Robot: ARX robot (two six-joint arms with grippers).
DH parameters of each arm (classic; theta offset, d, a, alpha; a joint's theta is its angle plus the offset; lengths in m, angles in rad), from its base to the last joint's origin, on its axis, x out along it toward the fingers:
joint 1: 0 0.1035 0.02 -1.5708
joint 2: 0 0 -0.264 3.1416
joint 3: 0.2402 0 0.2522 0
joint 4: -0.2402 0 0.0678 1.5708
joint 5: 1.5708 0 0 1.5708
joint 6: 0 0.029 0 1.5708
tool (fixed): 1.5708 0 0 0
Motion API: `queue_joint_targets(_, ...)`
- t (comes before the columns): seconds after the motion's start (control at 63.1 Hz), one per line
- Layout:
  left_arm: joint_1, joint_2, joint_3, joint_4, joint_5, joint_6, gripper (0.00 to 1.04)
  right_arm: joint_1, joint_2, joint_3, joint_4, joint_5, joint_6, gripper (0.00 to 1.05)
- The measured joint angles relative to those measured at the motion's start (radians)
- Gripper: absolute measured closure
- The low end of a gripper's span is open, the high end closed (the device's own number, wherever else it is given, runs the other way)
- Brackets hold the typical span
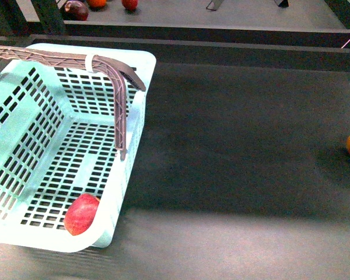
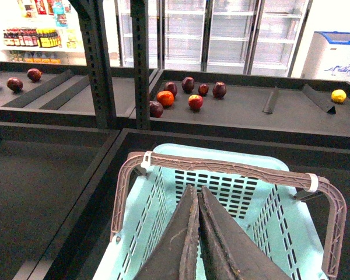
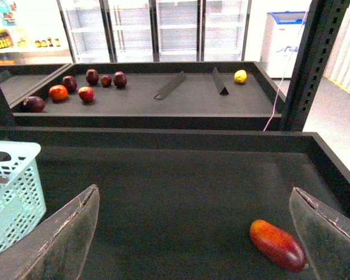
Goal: Pick apple with right arm and hold basket with left
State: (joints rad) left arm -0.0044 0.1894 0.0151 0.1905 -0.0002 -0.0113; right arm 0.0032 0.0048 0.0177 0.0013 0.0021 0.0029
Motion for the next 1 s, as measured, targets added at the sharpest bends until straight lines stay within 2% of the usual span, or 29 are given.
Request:
queue_joint_targets(0.063,0.000,-0.023,0.000,-0.024,0.000,0.000,1.01,0.000,0.000,0.000,0.000,0.000,0.000,0.09)
queue_joint_targets(0.111,0.000,-0.111,0.000,-0.146,0.000,0.000,1.01,0.000,0.000,0.000,0.000,0.000,0.000,0.09)
queue_joint_targets(0.159,0.000,-0.161,0.000,-0.180,0.000,0.000,1.01,0.000,0.000,0.000,0.000,0.000,0.000,0.09)
queue_joint_targets(0.745,0.000,-0.183,0.000,-0.189,0.000,0.003,1.01,0.000,0.000,0.000,0.000,0.000,0.000,0.09)
queue_joint_targets(0.951,0.000,-0.183,0.000,-0.189,0.000,0.003,0.63,0.000,0.000,0.000,0.000,0.000,0.000,0.09)
queue_joint_targets(0.967,0.000,-0.183,0.000,-0.189,0.000,0.003,0.57,0.000,0.000,0.000,0.000,0.000,0.000,0.09)
queue_joint_targets(0.999,0.000,-0.183,0.000,-0.189,0.000,0.003,0.52,0.000,0.000,0.000,0.000,0.000,0.000,0.09)
